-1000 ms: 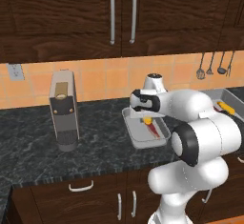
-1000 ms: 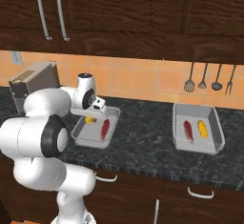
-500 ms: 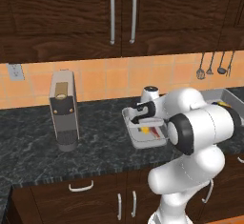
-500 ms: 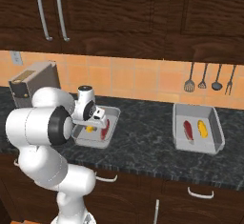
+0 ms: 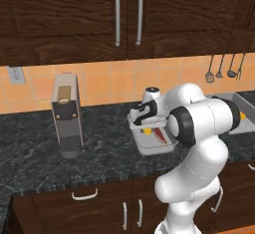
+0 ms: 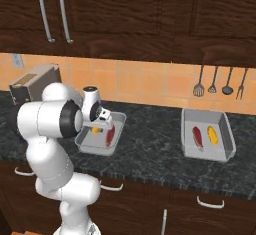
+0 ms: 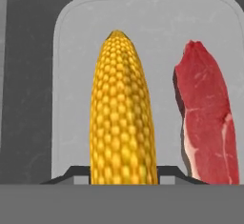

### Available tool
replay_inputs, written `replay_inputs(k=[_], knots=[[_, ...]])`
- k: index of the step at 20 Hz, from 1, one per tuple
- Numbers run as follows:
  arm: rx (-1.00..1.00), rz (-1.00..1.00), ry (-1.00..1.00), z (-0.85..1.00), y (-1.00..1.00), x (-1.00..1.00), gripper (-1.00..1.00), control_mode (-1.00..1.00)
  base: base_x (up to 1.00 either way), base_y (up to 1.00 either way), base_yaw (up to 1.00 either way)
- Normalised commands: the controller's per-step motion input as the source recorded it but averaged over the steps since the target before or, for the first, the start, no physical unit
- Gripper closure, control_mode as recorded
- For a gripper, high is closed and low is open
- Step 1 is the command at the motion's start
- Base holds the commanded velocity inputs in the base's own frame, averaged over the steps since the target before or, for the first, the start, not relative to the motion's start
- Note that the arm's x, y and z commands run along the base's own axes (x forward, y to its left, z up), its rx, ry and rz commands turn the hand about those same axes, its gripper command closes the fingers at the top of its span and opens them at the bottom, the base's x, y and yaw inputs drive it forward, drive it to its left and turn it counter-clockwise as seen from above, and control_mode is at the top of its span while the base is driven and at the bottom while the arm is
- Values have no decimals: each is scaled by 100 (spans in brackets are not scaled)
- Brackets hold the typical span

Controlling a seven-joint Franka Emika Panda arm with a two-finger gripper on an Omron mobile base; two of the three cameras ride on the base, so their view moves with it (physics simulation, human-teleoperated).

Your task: Place one corn and one steak in each tupperware on the nearby counter, to pack two identical lunches.

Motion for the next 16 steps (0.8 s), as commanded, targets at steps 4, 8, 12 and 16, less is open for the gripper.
replay_inputs(k=[4, 8, 12, 16], knots=[[0, 0, -1, 0, 0, -2, -100, -100, 0, 0, 0], [0, 0, 1, 67, 0, -4, -100, -100, 0, 0, 0], [0, 0, 0, 87, -14, -76, -100, -100, 0, 0, 0], [0, 0, 0, 47, -29, -100, -100, -100, 0, 0, 0]])
